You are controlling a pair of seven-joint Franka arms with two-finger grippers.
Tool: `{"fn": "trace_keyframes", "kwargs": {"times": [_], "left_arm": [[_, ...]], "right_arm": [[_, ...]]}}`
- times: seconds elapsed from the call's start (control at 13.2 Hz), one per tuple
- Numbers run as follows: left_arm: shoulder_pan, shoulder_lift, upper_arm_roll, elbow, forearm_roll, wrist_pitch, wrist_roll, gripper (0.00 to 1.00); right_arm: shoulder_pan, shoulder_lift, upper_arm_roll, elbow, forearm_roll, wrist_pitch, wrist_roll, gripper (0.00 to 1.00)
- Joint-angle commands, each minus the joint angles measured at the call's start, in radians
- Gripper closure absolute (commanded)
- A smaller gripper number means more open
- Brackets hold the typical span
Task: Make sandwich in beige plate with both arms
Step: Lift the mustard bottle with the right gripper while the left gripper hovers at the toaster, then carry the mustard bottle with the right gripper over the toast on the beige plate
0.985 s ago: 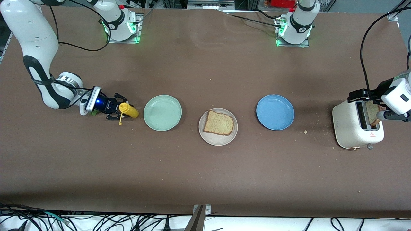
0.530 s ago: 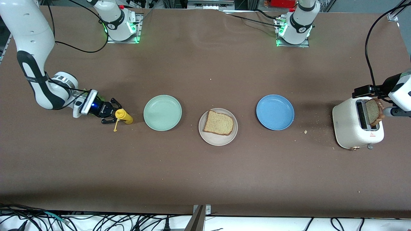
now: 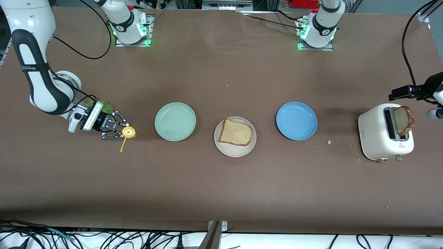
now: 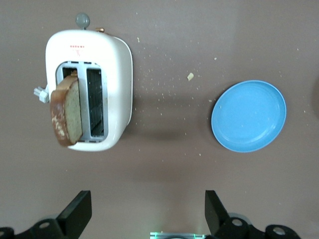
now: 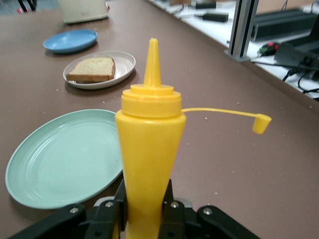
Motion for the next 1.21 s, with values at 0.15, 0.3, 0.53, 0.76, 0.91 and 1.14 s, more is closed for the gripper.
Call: {"fn": "trace_keyframes", "kwargs": {"times": [0.15, 0.3, 0.53, 0.76, 0.91, 1.14], "left_arm": [[0.004, -0.107, -0.027, -0.020, 0.019, -0.094, -0.009, 0.00], [0.006, -0.121, -0.033, -0.020, 0.019, -0.120, -0.008, 0.00], [0.003, -0.136, -0.036, -0.014, 0.019, -0.152, -0.008, 0.00], [-0.004, -0.127, -0.036, -0.012, 0.020, -0.163, -0.009, 0.00], [-0.005, -0.123, -0.036, -0.009, 0.030, -0.163, -0.009, 0.00], [-0.001, -0.123, -0.033, -0.009, 0.036, -0.215, -0.009, 0.00]], "right_arm": [[0.071, -0.052, 0.038, 0.077, -0.320, 0.123, 0.432, 0.71], [0.098, -0.055, 0.040, 0.125, -0.513, 0.123, 0.646, 0.71], [0.141, -0.063, 0.067, 0.178, -0.817, 0.120, 0.975, 0.71], [0.163, -0.083, 0.101, 0.186, -1.041, 0.103, 1.202, 0.70], [0.190, -0.084, 0.103, 0.204, -1.156, 0.053, 1.297, 0.70], [0.261, -0.072, 0.109, 0.298, -1.385, -0.103, 1.495, 0.70]]}}
